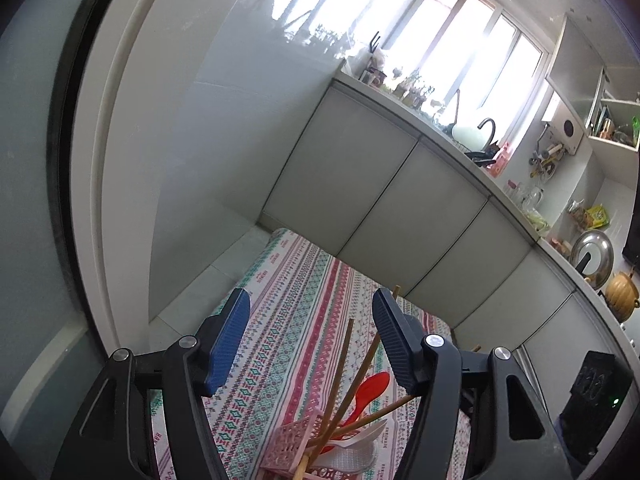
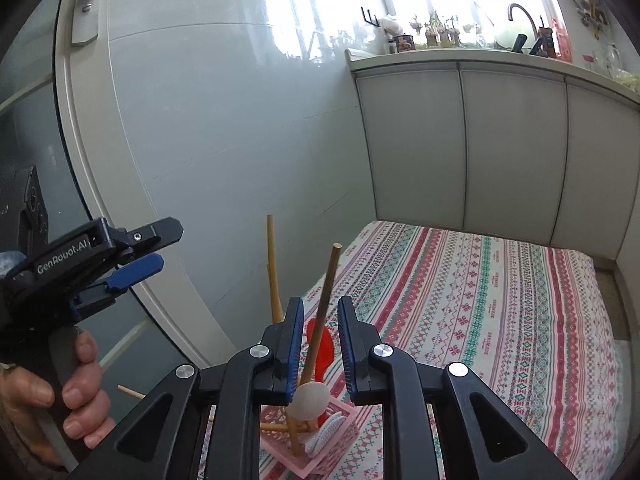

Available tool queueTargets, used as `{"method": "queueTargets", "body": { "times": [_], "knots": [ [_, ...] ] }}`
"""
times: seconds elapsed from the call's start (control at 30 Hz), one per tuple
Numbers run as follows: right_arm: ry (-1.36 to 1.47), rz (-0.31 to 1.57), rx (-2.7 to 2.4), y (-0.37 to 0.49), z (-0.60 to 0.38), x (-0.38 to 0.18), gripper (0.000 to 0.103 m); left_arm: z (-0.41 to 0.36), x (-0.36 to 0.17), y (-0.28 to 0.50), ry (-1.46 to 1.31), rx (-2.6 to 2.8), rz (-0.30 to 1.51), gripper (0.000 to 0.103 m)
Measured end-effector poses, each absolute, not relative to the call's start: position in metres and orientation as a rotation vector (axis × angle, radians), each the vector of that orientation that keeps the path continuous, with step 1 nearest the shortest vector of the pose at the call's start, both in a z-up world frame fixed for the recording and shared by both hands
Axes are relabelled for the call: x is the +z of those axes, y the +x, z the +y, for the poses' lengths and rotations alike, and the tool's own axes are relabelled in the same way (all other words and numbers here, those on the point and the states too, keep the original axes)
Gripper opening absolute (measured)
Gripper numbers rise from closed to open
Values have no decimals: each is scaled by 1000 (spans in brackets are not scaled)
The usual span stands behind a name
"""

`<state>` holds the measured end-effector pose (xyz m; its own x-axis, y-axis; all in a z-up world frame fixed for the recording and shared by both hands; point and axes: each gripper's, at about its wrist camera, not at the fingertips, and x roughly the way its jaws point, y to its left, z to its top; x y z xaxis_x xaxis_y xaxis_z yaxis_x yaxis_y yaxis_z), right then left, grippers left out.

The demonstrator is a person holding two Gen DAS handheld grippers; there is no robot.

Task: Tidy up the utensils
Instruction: 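Move both tools back over the last wooden chopsticks on the cloth, then close the left tool on a wooden chopstick and lift it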

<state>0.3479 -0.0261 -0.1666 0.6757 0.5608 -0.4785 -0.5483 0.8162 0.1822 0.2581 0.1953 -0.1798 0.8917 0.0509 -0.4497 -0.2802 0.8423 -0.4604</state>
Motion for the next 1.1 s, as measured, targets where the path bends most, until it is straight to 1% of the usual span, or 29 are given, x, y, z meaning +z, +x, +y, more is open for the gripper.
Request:
{"method": "queueTargets", "body": {
  "times": [0.03,0.07,0.1,0.13,0.17,0.3,0.47,0.6,0.73,0.83,0.93,1.0,1.1],
  "knots": [
    [50,546,618,346,-36,-163,20,193,-180,258,-538,184,448,66],
    [74,547,605,344,-47,-159,29,192,-180,257,-534,186,456,66],
    [92,545,577,341,-60,-155,38,191,-180,257,-532,186,461,66],
    [98,536,550,338,-72,-151,59,190,-179,256,-528,189,463,66],
    [98,525,521,334,-86,-147,64,189,-177,255,-523,193,461,66],
    [131,545,407,325,-141,-141,64,182,-169,247,-489,204,456,66],
    [209,662,268,337,-197,-157,64,153,-155,235,-437,179,440,66],
    [287,759,187,351,-230,-177,64,98,-140,226,-312,125,432,66],
    [336,848,93,361,-256,-196,64,15,-142,217,-80,61,423,68],
    [380,894,61,363,-271,-208,64,-42,-168,224,52,-6,484,68],
    [391,929,35,364,-278,-217,64,-79,-213,248,102,-67,653,69],
    [417,945,52,366,-281,-222,64,-88,-243,273,117,-50,773,69],
    [419,968,64,369,-280,-229,64,-82,-276,304,88,19,870,68]
  ]
}}
